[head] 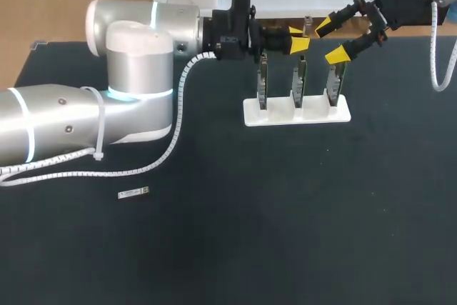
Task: Pick up the optical module with the left hand, and insert it into the network port with the right hand.
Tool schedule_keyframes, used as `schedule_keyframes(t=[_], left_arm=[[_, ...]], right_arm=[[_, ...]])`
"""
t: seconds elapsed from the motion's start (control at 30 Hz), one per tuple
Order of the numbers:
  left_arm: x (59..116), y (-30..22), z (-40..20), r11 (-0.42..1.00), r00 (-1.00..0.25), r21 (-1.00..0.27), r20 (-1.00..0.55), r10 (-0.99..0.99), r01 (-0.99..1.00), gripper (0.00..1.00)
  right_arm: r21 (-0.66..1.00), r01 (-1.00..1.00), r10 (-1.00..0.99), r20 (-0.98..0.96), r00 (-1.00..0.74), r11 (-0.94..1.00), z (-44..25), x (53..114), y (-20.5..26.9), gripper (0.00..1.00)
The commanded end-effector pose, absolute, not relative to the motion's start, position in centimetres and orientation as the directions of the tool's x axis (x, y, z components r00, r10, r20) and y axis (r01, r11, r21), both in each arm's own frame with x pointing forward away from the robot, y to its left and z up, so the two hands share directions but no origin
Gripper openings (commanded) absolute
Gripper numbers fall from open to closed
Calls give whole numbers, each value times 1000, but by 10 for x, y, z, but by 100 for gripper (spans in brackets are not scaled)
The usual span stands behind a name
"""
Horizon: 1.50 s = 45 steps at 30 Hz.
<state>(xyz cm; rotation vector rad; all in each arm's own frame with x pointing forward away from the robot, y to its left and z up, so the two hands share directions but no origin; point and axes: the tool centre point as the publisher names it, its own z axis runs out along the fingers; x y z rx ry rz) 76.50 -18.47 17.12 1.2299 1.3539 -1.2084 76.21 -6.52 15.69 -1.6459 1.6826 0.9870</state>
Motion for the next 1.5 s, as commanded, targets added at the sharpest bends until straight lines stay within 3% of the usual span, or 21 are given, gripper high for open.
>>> schedule_keyframes(t=[0.03,1.5], left_arm=[[768,-185,172,9,-85,-85,-991,103,996,0],[761,-185,171,0,-86,-86,-992,87,996,0]], right_arm=[[105,-994,-563,-824,-68,-34,157,761,-65,100],[27,-999,-545,-839,-5,-33,193,765,-51,100]])
